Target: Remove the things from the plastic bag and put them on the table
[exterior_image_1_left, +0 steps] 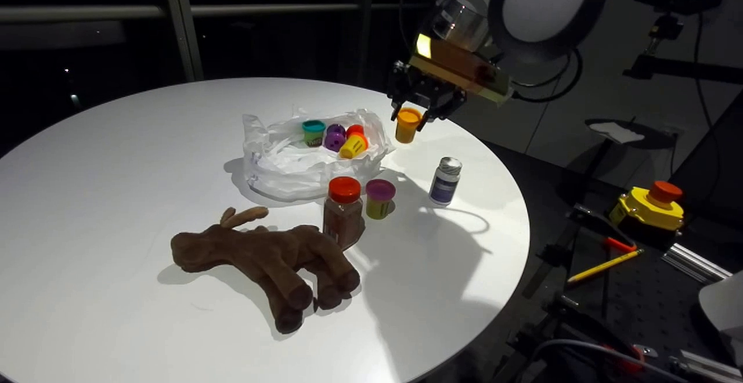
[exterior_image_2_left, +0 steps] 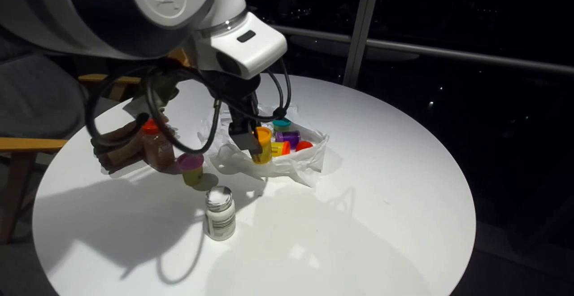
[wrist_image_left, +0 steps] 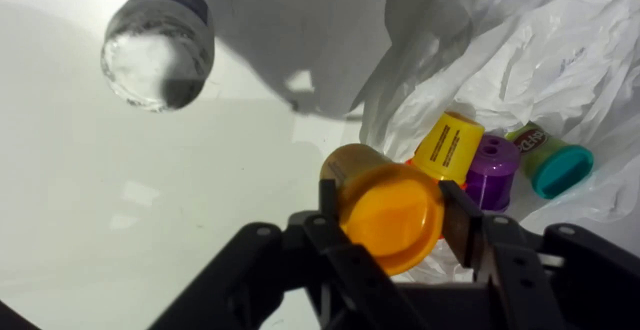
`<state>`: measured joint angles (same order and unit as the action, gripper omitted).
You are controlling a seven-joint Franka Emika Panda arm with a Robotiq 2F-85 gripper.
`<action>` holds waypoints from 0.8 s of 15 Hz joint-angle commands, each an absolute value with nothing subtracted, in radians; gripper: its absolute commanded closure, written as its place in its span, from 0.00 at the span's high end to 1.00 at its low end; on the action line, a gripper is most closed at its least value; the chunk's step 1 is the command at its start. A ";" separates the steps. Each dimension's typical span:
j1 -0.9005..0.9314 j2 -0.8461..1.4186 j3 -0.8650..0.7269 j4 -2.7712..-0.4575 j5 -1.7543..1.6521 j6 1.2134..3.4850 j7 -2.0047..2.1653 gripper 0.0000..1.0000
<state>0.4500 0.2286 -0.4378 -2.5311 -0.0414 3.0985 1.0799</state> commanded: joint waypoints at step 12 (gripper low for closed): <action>0.062 0.466 -0.127 -2.245 0.117 2.887 0.633 0.23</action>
<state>0.0777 0.4469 -0.1261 -2.2871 0.1013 2.9210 0.7083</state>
